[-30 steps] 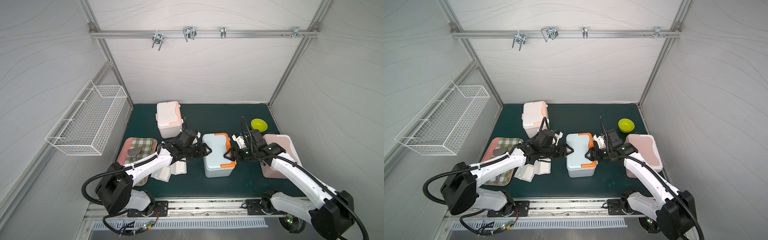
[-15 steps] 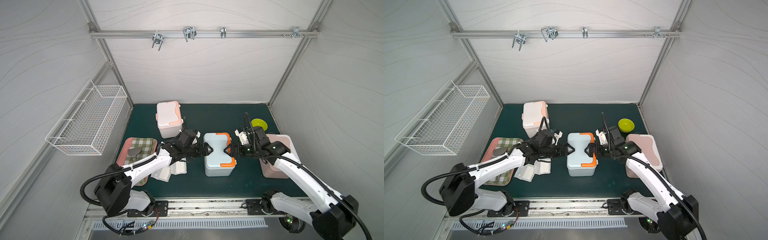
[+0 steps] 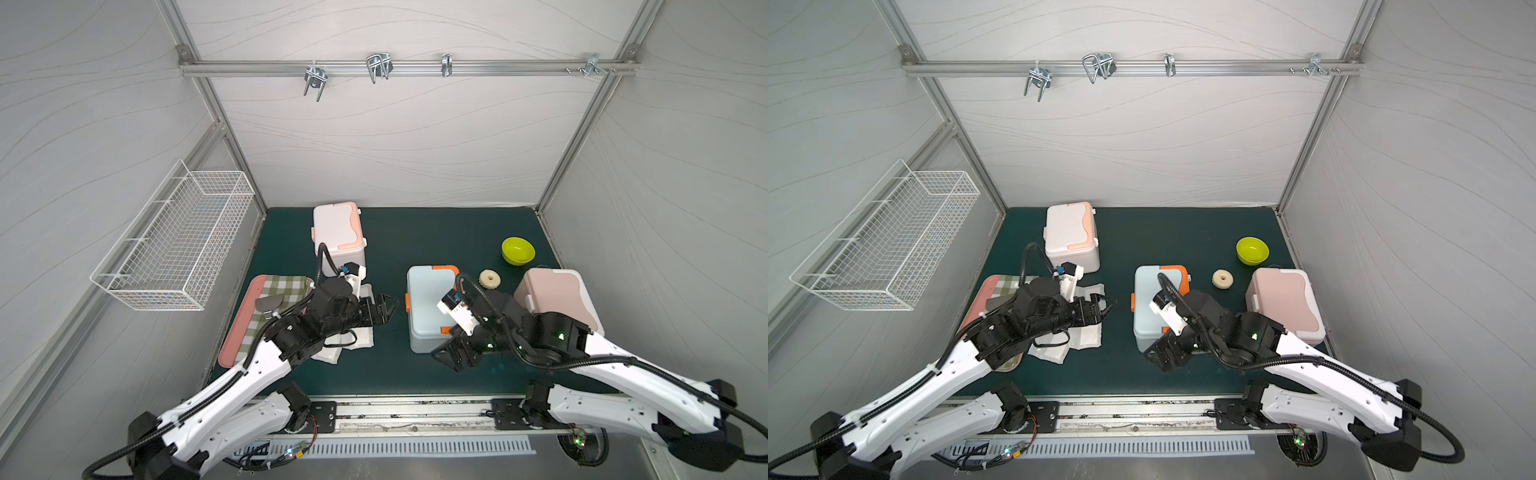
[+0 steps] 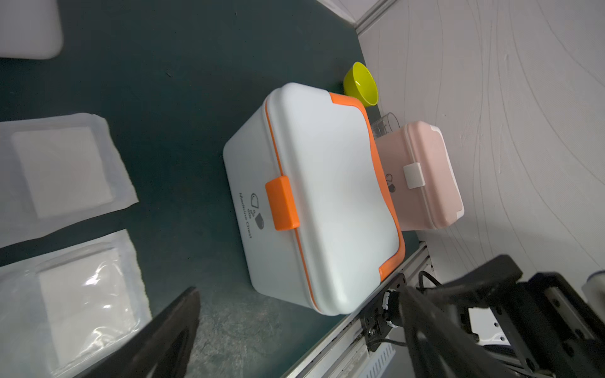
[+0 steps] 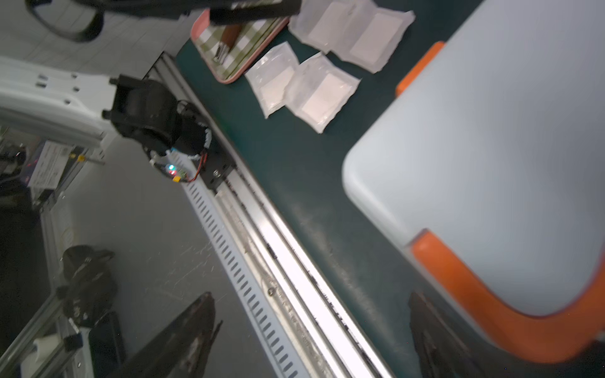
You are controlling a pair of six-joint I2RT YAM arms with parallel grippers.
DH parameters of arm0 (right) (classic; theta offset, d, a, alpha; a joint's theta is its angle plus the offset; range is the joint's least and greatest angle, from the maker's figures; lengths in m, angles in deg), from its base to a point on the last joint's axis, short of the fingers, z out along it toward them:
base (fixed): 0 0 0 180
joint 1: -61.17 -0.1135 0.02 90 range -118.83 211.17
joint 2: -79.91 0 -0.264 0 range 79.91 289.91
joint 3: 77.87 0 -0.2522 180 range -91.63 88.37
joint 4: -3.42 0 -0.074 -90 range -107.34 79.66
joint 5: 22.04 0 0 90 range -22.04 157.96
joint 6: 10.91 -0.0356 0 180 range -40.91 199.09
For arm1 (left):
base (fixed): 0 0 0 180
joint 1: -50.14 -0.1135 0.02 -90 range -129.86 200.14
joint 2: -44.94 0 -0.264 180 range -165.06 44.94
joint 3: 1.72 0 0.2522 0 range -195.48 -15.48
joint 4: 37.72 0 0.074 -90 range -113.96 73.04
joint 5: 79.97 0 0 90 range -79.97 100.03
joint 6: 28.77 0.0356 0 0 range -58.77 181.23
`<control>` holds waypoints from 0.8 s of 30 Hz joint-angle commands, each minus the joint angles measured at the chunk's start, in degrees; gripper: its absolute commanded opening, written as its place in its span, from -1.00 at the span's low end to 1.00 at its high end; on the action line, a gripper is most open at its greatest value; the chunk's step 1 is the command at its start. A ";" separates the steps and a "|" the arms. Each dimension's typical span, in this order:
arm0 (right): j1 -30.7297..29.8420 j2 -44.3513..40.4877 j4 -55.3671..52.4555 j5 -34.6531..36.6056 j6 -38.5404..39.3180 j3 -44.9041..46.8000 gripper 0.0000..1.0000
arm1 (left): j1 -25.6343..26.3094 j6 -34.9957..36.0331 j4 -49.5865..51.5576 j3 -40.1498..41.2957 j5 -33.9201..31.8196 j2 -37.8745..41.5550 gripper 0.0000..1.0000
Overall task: Open first aid kits and take out gauze
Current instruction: Move the first aid kit to the center of the board.
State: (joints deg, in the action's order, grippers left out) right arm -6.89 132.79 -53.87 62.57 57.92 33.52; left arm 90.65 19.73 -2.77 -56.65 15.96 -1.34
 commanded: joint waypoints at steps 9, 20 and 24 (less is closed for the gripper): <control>-5.05 17.88 11.30 10.33 -16.22 1.78 0.63 | 0.07 1.52 6.36 2.27 -11.51 10.47 0.92; 10.52 28.04 11.43 18.14 -16.98 -4.82 0.66 | 0.07 1.86 7.33 1.53 -11.65 9.83 0.92; 15.39 33.84 8.07 23.05 -17.63 -11.28 0.67 | 0.09 1.41 7.13 1.56 -11.44 9.42 0.92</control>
State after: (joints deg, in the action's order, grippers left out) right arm 5.68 163.52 -43.83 79.60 41.70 26.27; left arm 90.65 20.76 5.32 -53.94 5.86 8.26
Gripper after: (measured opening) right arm 0.833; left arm 0.963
